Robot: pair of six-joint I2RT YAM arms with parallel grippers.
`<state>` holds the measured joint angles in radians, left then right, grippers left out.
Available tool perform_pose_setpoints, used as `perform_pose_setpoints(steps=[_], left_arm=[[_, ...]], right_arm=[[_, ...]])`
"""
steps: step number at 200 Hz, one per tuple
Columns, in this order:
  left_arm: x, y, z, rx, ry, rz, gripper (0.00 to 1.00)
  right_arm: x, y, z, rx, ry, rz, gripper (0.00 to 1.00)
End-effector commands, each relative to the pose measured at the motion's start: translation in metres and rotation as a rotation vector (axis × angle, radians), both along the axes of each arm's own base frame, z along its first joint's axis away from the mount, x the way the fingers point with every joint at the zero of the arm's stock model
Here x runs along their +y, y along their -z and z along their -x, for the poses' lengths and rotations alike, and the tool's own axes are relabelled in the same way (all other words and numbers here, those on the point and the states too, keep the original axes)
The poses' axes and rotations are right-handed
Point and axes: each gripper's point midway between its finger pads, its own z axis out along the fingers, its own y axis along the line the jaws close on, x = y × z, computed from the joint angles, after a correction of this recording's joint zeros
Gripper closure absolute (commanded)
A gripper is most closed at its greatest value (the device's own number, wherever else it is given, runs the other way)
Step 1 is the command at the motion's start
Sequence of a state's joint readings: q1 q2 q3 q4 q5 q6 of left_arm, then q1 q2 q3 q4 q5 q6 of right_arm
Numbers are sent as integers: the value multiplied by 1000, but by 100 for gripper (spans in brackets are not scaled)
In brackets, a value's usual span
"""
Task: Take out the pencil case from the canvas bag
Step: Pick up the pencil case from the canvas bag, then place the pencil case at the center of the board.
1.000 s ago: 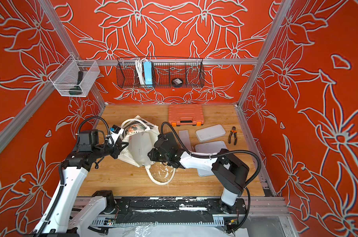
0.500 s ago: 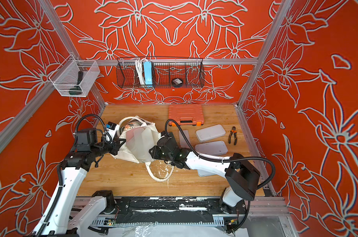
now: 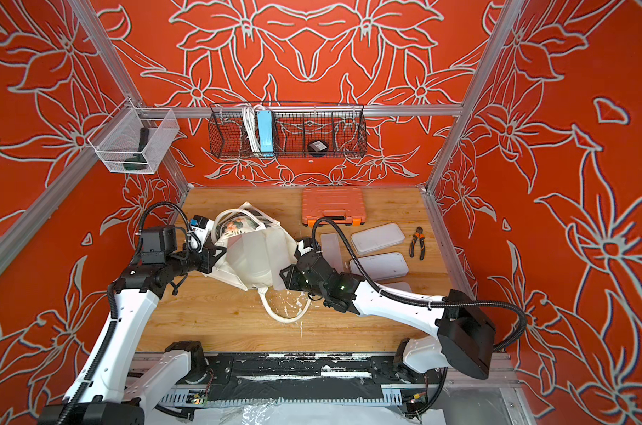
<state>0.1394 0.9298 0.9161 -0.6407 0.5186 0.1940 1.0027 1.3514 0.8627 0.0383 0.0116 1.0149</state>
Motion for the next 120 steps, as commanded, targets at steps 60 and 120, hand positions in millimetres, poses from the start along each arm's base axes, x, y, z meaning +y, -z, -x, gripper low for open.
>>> perform_pose_setpoints(steps=[60, 120], left_arm=[[11, 3, 4, -11, -54, 95, 100], [8, 0, 5, -31, -45, 109, 100]], right_arm=[[-47, -25, -5, -37, 66, -30, 77], [-74, -34, -10, -32, 75, -19, 77]])
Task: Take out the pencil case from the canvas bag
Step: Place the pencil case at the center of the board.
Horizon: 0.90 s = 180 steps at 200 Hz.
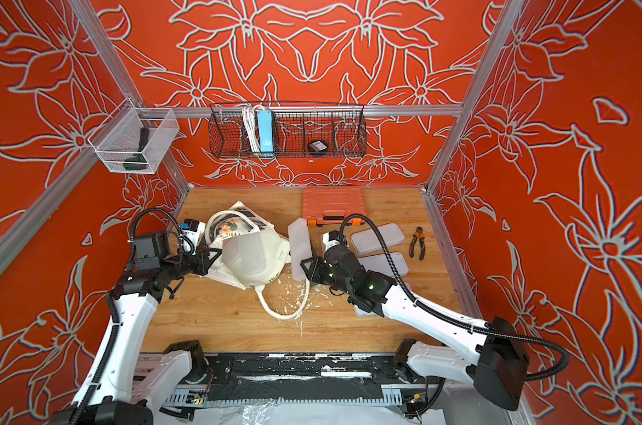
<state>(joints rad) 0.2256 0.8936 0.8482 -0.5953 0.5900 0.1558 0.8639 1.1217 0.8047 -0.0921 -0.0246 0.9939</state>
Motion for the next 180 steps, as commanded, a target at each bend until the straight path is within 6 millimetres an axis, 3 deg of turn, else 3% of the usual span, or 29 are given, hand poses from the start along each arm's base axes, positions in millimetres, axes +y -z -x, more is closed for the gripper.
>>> perform_pose_setpoints(steps=[1, 40, 62, 126, 175, 180], left_arm=[[-4, -7, 2, -26, 9, 36, 100], [-7, -16, 1, -41, 13, 59, 100], [-11, -34, -2, -69, 39, 77, 100], [1, -77, -26, -141, 17, 23, 100], [3, -92, -31, -198, 10, 12, 100], [4, -84, -38, -168, 10, 19, 100]], right_arm=[[-8, -2, 1, -7, -22, 13, 77], [-16, 2, -4, 8, -18, 20, 77], [-20, 6, -6, 11, -10, 25, 77], [-40, 27, -2, 35, 29, 68, 77], [-44, 46, 5, 72, 26, 70, 78], [-43, 48, 5, 76, 24, 71, 78]])
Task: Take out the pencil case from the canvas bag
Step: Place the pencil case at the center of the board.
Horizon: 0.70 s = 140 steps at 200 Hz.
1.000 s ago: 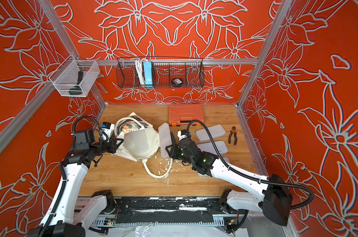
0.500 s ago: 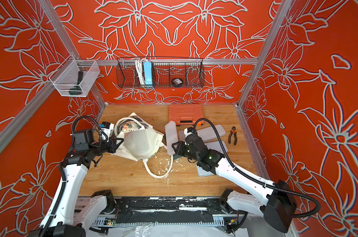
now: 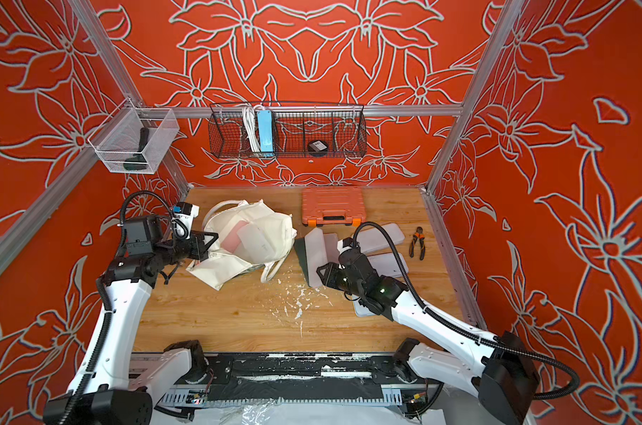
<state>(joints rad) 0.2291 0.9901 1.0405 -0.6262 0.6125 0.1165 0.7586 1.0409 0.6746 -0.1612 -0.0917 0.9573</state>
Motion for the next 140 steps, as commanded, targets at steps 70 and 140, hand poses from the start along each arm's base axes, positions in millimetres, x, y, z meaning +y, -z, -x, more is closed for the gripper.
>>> perform_pose_setpoints(steps=[70, 140], left_arm=[[8, -56, -29, -146, -25, -2, 100], [15, -81, -32, -199, -63, -36, 100]], right_arm=[[20, 23, -1, 37, -27, -71, 78], [48, 33, -1, 48, -60, -65, 78]])
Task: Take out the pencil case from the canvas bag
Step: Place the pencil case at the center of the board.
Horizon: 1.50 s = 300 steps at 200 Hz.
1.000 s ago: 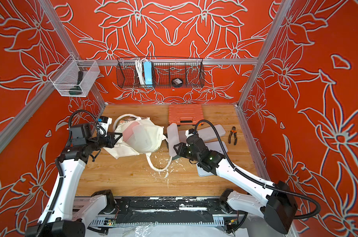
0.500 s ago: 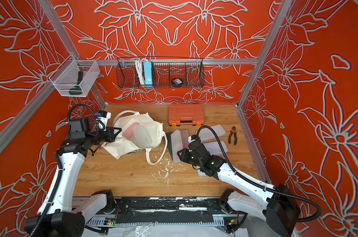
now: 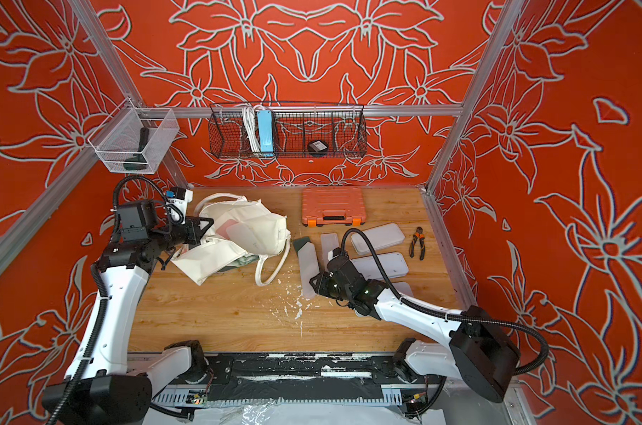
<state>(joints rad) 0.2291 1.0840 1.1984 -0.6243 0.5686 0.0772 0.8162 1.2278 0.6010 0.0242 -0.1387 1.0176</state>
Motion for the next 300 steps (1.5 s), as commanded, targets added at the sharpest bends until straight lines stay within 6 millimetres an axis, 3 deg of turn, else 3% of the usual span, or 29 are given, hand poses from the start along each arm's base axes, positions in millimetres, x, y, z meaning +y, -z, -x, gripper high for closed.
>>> perform_pose_setpoints(steps=[1, 73, 105, 163, 219, 256, 300], left_arm=[[3, -44, -6, -155, -9, -30, 100], [3, -52, -4, -177, -26, -20, 100], [4, -56, -2, -192, -29, -33, 100], [3, -63, 4, -210, -34, -32, 100], [4, -67, 6, -223, -38, -41, 100], [6, -67, 5, -226, -50, -52, 100], [7, -67, 4, -223, -53, -48, 100]], right_arm=[[18, -24, -9, -60, 1, -69, 78], [52, -11, -7, -32, -38, -83, 78], [58, -7, -11, -35, -23, -76, 78], [71, -32, -47, -119, 36, -21, 78], [93, -26, -93, -123, 79, 1, 78], [106, -10, -117, -93, 86, -3, 78], [112, 19, -111, -27, 72, -46, 79]])
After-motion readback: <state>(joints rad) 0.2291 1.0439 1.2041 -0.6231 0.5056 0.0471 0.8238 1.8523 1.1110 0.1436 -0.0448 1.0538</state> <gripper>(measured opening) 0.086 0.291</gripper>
